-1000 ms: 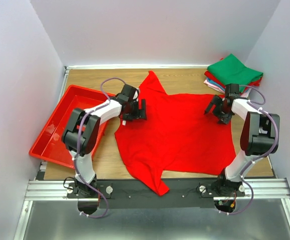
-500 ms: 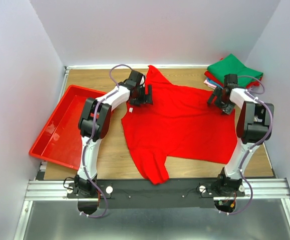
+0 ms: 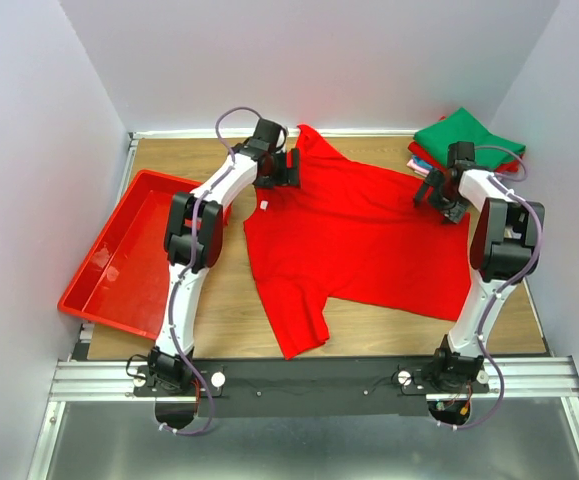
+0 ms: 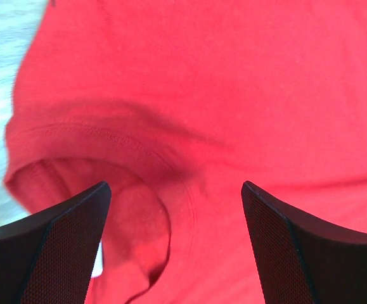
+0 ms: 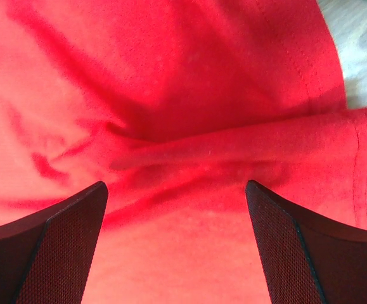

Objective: Fold and stack the t-shirts
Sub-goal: Flatten the tshirt out

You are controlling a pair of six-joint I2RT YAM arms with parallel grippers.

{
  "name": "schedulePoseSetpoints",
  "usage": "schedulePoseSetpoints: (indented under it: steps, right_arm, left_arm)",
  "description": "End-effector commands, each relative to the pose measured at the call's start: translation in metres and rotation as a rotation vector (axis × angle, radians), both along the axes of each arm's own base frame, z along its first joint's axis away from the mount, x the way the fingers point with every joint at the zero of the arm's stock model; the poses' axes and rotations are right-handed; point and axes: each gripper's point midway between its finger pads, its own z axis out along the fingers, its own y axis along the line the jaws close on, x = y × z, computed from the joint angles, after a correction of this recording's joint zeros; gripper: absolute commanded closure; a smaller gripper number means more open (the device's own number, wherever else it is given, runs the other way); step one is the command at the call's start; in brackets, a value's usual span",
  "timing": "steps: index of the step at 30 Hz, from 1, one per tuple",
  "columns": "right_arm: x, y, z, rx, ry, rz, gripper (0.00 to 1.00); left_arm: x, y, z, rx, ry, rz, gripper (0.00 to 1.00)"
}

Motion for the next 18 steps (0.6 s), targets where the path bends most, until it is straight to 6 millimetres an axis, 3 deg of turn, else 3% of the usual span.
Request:
schedulePoseSetpoints:
  steps: [1, 3, 4, 5, 6, 7, 8, 10, 11, 12, 13, 14, 16, 18]
  right_arm:
    - [-0.006, 0.009, 0.033, 0.025, -0.045, 0.035, 0.04]
    - [-0.014, 0.018, 0.045, 0.064, -0.067, 0.056, 0.04]
    - [-0.018, 0.019, 0.048, 0.063, -0.072, 0.056, 0.04]
    - [-0.022, 0.023, 0.049, 0.072, -0.072, 0.065, 0.04]
    - [-0.031, 0.026, 0.050, 0.076, -0.067, 0.068, 0.04]
    - [-0.038, 0.029, 0.043, 0.082, -0.045, 0.071, 0.04]
    - [-0.043, 0.034, 0.047, 0.085, -0.054, 0.078, 0.04]
    - [-0.053, 0.044, 0.047, 0.089, -0.047, 0.093, 0.04]
    - [-0.063, 0.048, 0.046, 0.088, -0.040, 0.096, 0.04]
    - [-0.074, 0.055, 0.043, 0.083, -0.025, 0.105, 0.04]
    - [-0.079, 0.059, 0.042, 0.083, -0.022, 0.110, 0.04]
    - [-0.085, 0.067, 0.039, 0.081, -0.010, 0.121, 0.04]
    - [-0.100, 0.069, 0.033, 0.082, 0.010, 0.113, 0.04]
    - [-0.116, 0.083, 0.025, 0.090, 0.039, 0.131, 0.04]
  left_arm:
    - [-0.010, 0.013, 0.048, 0.027, -0.071, 0.017, 0.09]
    - [-0.025, 0.018, 0.055, 0.025, -0.074, 0.025, 0.09]
    - [-0.024, 0.017, 0.068, 0.012, -0.102, 0.027, 0.09]
    - [-0.038, 0.021, 0.053, 0.028, -0.063, 0.027, 0.09]
    - [-0.045, 0.020, 0.062, 0.021, -0.080, 0.026, 0.09]
    - [-0.051, 0.021, 0.060, 0.022, -0.070, 0.028, 0.09]
    - [-0.067, 0.025, 0.043, 0.039, -0.029, 0.028, 0.09]
    - [-0.079, 0.023, 0.050, 0.028, -0.048, 0.028, 0.09]
    - [-0.096, 0.027, 0.032, 0.042, -0.005, 0.026, 0.09]
    - [-0.109, 0.027, 0.027, 0.029, 0.007, 0.022, 0.09]
    - [-0.112, 0.026, 0.034, 0.012, -0.012, 0.021, 0.09]
    - [-0.125, 0.026, 0.023, 0.020, 0.014, 0.014, 0.09]
    - [-0.131, 0.024, 0.025, 0.009, 0.004, 0.010, 0.09]
    - [-0.143, 0.023, 0.014, 0.006, 0.032, 0.002, 0.09]
